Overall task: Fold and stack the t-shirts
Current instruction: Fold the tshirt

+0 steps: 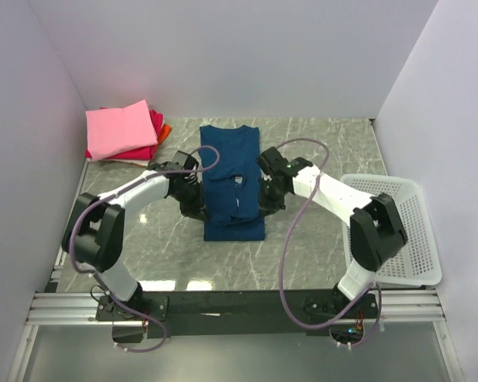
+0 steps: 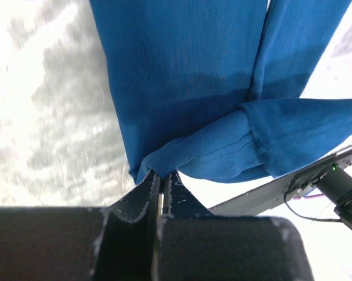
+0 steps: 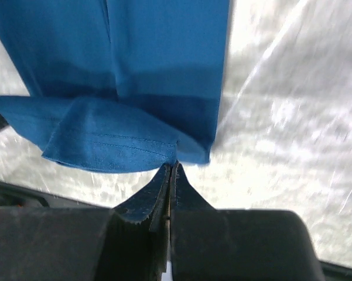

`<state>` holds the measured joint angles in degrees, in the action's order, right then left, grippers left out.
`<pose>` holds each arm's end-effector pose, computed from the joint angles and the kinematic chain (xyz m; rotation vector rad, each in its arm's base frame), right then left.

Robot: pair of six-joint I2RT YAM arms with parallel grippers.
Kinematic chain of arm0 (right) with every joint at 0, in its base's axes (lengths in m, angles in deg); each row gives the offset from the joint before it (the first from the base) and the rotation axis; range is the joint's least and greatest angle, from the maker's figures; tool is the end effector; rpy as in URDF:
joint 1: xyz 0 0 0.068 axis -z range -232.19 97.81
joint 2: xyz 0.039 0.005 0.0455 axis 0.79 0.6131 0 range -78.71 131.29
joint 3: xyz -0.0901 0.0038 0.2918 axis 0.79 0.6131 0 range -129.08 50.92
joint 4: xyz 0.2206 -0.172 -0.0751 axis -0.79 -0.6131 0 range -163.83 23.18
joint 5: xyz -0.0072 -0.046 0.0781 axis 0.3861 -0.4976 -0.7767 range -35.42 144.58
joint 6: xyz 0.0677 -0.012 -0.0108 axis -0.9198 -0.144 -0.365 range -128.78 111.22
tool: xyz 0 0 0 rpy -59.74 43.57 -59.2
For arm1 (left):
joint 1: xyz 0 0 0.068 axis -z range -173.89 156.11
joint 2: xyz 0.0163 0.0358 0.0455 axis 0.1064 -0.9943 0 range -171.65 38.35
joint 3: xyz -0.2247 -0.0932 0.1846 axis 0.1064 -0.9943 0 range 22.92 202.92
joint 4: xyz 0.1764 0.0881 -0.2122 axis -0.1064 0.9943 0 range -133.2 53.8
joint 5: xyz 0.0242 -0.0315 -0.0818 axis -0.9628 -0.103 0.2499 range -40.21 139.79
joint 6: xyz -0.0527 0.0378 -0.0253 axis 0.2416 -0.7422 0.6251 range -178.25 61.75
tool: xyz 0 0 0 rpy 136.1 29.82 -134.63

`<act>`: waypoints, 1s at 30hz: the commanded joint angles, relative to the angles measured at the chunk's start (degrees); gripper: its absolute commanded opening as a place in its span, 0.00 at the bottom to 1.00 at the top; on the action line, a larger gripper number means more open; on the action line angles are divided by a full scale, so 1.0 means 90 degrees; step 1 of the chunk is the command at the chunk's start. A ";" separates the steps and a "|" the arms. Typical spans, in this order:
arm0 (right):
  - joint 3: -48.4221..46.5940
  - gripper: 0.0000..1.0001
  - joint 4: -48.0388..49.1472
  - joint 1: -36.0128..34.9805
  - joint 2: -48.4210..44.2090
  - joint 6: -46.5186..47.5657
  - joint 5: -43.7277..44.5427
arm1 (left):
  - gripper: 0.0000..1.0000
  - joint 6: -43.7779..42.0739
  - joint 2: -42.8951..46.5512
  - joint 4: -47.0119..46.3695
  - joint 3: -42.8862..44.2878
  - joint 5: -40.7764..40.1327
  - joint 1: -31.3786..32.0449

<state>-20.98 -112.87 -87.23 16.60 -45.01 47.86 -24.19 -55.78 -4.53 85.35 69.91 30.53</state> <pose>0.2986 0.2175 0.2337 -0.0009 2.8852 0.4422 0.3102 -0.1623 0.1971 -0.1567 2.9300 -0.7017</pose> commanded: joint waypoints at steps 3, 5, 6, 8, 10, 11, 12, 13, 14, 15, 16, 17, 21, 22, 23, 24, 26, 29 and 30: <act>-0.0946 0.00 -0.0089 0.0378 0.0649 0.0538 -0.0141 | 0.00 -0.0299 -0.0566 0.0087 0.0777 0.0147 -0.0330; -0.1306 0.00 -0.0148 0.0514 0.0942 0.0655 -0.0152 | 0.00 -0.0318 -0.0800 0.0087 0.1002 0.0225 -0.0448; -0.1424 0.00 -0.0177 0.0564 0.1021 0.0695 -0.0161 | 0.00 -0.0328 -0.0879 0.0087 0.1089 0.0235 -0.0535; -0.1745 0.00 -0.0216 0.0700 0.1206 0.0763 -0.0229 | 0.00 -0.0396 -0.1112 0.0165 0.1353 0.0255 -0.0614; -0.1952 0.00 -0.0284 0.0788 0.1480 0.0871 -0.0269 | 0.00 -0.0454 -0.1259 0.0243 0.1587 0.0264 -0.0702; -0.2185 0.00 -0.0304 0.0827 0.1587 0.0900 -0.0317 | 0.00 -0.0474 -0.1396 0.0263 0.1646 0.0303 -0.0751; -0.2303 0.00 -0.0372 0.0886 0.1781 0.0968 -0.0337 | 0.00 -0.0484 -0.1455 0.0273 0.1715 0.0313 -0.0809; -0.2411 0.00 -0.0392 0.0935 0.1870 0.0998 -0.0357 | 0.00 -0.0484 -0.1514 0.0273 0.1812 0.0333 -0.0848; -0.2595 0.00 -0.0411 0.0955 0.2036 0.1046 -0.0386 | 0.00 -0.0503 -0.1611 0.0273 0.1861 0.0343 -0.0878; -0.2684 0.00 -0.0421 0.1003 0.2105 0.1076 -0.0425 | 0.00 -0.0504 -0.1660 0.0263 0.1900 0.0410 -0.0946; -0.2782 0.00 -0.0460 0.1033 0.2183 0.1086 -0.0444 | 0.00 -0.0523 -0.1719 0.0244 0.1978 0.0440 -0.0985; -0.2947 0.00 -0.0489 0.1052 0.2242 0.1096 -0.0454 | 0.00 -0.0533 -0.1845 0.0215 0.2018 0.0498 -0.1005; -0.3309 0.00 -0.0597 0.1130 0.2574 0.1183 -0.0523 | 0.00 -0.0591 -0.2177 0.0205 0.2330 0.0665 -0.1141; -0.3378 0.00 -0.0645 0.1150 0.2613 0.1203 -0.0523 | 0.00 -0.0621 -0.2246 0.0214 0.2485 0.0694 -0.1161; -0.3494 0.00 -0.0665 0.1169 0.2700 0.1213 -0.0523 | 0.00 -0.0640 -0.2353 0.0224 0.2574 0.0714 -0.1181; -0.3544 0.00 -0.0714 0.1170 0.2730 0.1222 -0.0523 | 0.00 -0.0650 -0.2402 0.0253 0.2652 0.0723 -0.1219; -0.3612 0.00 -0.0724 0.1189 0.2760 0.1213 -0.0523 | 0.00 -0.0689 -0.2568 0.0283 0.2877 0.0782 -0.1259; -0.3642 0.00 -0.0743 0.1199 0.2740 0.1193 -0.0474 | 0.00 -0.0757 -0.2744 0.0361 0.3131 0.0850 -0.1327; -0.3661 0.00 -0.0753 0.1209 0.2721 0.1193 -0.0455 | 0.00 -0.0777 -0.2774 0.0361 0.3180 0.0870 -0.1337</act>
<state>-51.30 -118.16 -77.16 41.36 -35.06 42.92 -29.13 -80.00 -1.95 110.66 76.18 19.28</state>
